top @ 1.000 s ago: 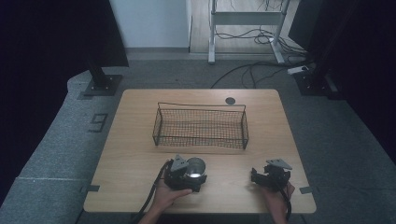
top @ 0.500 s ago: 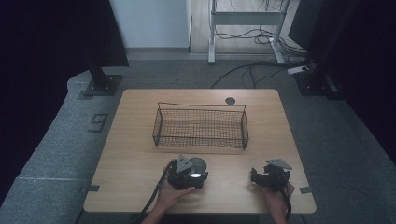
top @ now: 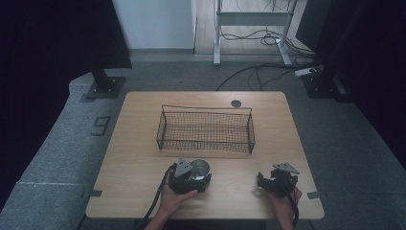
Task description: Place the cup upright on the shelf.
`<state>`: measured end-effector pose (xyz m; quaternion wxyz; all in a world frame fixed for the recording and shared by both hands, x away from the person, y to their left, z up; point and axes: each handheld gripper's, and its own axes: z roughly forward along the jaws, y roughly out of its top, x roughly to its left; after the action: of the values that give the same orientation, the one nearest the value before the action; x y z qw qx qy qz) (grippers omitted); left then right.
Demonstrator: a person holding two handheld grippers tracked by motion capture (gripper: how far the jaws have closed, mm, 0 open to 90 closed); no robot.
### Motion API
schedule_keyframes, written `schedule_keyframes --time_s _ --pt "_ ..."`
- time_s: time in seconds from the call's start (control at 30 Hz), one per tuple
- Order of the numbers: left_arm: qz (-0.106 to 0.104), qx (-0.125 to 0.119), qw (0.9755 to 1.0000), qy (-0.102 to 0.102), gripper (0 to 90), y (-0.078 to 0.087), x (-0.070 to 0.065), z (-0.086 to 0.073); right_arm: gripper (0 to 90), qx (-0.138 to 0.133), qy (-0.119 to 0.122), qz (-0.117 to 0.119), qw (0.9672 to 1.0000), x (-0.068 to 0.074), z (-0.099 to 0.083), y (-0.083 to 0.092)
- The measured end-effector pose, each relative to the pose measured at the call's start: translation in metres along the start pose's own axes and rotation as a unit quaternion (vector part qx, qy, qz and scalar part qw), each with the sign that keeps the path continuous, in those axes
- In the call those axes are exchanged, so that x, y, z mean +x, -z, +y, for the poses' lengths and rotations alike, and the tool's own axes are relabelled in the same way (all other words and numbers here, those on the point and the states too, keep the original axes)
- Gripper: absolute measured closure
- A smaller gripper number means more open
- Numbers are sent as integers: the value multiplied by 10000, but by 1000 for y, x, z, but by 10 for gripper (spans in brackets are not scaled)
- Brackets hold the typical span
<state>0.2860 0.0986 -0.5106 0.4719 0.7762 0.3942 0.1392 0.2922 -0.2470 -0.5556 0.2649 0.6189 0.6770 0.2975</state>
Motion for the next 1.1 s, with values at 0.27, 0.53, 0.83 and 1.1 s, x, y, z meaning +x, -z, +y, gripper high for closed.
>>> schedule_keyframes --time_s 0.27,0.53,0.83,1.1 --pt "-125 -57 9999 43 150 8 4 6 83 -6 10 -3 10000 0 0 0" --pt "-131 -78 9999 17 151 12 5 9 84 -6 9 -2 10000 0 0 0" --pt "-124 -135 9998 47 152 17 9 13 86 -10 18 3 10000 0 0 0" --pt "-47 -114 9999 39 152 20 9 19 86 -10 18 3 10000 0 0 0"
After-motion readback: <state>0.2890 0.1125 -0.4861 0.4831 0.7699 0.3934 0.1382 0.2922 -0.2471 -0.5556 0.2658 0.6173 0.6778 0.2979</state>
